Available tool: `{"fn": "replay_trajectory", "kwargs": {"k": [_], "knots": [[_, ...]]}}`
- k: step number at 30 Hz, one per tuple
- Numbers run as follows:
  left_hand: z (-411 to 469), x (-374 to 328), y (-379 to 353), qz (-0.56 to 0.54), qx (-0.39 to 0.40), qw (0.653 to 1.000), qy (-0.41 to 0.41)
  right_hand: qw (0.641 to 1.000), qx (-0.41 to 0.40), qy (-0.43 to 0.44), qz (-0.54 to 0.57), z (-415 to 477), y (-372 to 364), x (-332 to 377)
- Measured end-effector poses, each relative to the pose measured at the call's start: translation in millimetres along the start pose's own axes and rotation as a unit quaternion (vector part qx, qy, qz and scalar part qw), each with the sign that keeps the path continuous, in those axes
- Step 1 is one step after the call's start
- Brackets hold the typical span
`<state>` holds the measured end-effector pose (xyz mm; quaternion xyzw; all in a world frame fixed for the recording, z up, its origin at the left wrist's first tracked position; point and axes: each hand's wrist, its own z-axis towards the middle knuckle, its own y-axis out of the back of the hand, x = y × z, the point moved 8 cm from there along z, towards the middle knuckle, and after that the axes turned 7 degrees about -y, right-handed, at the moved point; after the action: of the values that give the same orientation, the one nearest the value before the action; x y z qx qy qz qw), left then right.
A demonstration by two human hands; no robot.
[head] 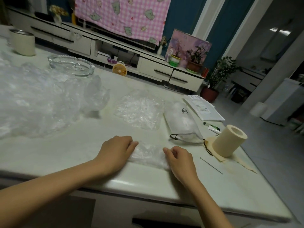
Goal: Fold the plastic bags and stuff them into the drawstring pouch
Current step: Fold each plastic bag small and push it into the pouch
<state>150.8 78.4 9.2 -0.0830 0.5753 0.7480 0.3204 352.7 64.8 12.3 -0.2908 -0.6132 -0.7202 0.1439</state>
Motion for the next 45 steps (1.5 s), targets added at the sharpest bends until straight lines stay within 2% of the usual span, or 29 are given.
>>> {"fn": "replay_trajectory", "kwargs": {"k": [5, 6, 8, 11, 12, 14, 16, 17, 18, 20, 22, 24, 27, 30, 33, 35, 37, 38, 39, 41, 43, 45], "knots": [[-2, -3, -7, 0.174, 0.027, 0.984, 0.018, 0.992, -0.07, -0.011, -0.101, 1, 3, 4], [0, -5, -6, 0.197, 0.011, 0.98, 0.012, 0.988, -0.082, -0.013, -0.126, 2, 5, 3], [2, -11, 2, 0.226, -0.024, 0.974, -0.006, 0.977, -0.1, -0.014, -0.186, 3, 6, -1], [2, 0, 2, 0.276, -0.01, 0.961, 0.033, 0.967, -0.111, -0.018, -0.23, 4, 10, -8], [3, 0, -1, 0.274, -0.011, 0.961, 0.015, 0.965, -0.113, -0.023, -0.233, 4, 12, -11], [6, -9, 8, 0.222, -0.058, 0.973, -0.029, 0.965, -0.114, -0.026, -0.234, 5, 16, -16], [6, 2, 11, 0.036, -0.063, 0.997, 0.0, 0.976, -0.112, -0.011, -0.185, 7, 20, -18], [7, 9, 8, -0.083, -0.036, 0.995, 0.039, 0.985, -0.108, 0.002, -0.131, 8, 23, -16], [10, 16, 5, -0.195, -0.03, 0.978, 0.071, 0.993, -0.1, 0.017, -0.066, 8, 26, -12], [14, 13, 16, -0.304, -0.044, 0.948, 0.085, 0.993, -0.071, 0.034, 0.085, 5, 33, 1], [15, 2, 23, -0.347, 0.004, 0.936, 0.06, 0.973, -0.002, 0.039, 0.228, -3, 33, 17], [12, -14, 28, -0.357, 0.075, 0.931, 0.021, 0.948, 0.114, 0.05, 0.292, -12, 21, 35], [1, -32, 30, -0.372, 0.148, 0.916, -0.029, 0.898, 0.313, 0.03, 0.306, -33, -12, 53], [-7, -39, 27, -0.349, 0.178, 0.919, -0.047, 0.876, 0.4, 0.022, 0.269, -50, -34, 59], [-2, -30, 36, -0.322, 0.132, 0.937, -0.027, 0.875, 0.402, -0.001, 0.271, -55, -42, 57], [5, -11, 52, -0.31, 0.039, 0.95, 0.012, 0.885, 0.378, -0.002, 0.273, -53, -39, 59], [7, 4, 63, -0.334, -0.045, 0.939, 0.067, 0.891, 0.343, -0.009, 0.297, -49, -35, 57], [3, 5, 60, -0.375, -0.046, 0.921, 0.096, 0.893, 0.32, -0.018, 0.316, -47, -33, 56], [-1, 2, 51, -0.424, -0.012, 0.898, 0.119, 0.897, 0.294, -0.026, 0.33, -45, -31, 54], [-14, -14, 23, -0.469, 0.096, 0.867, 0.141, 0.902, 0.253, -0.027, 0.349, -42, -28, 55], [-25, -25, 7, -0.464, 0.14, 0.864, 0.138, 0.897, 0.237, -0.026, 0.373, -41, -26, 58], [-27, -27, 5, -0.462, 0.118, 0.868, 0.137, 0.887, 0.236, -0.032, 0.395, -40, -24, 58]]}}
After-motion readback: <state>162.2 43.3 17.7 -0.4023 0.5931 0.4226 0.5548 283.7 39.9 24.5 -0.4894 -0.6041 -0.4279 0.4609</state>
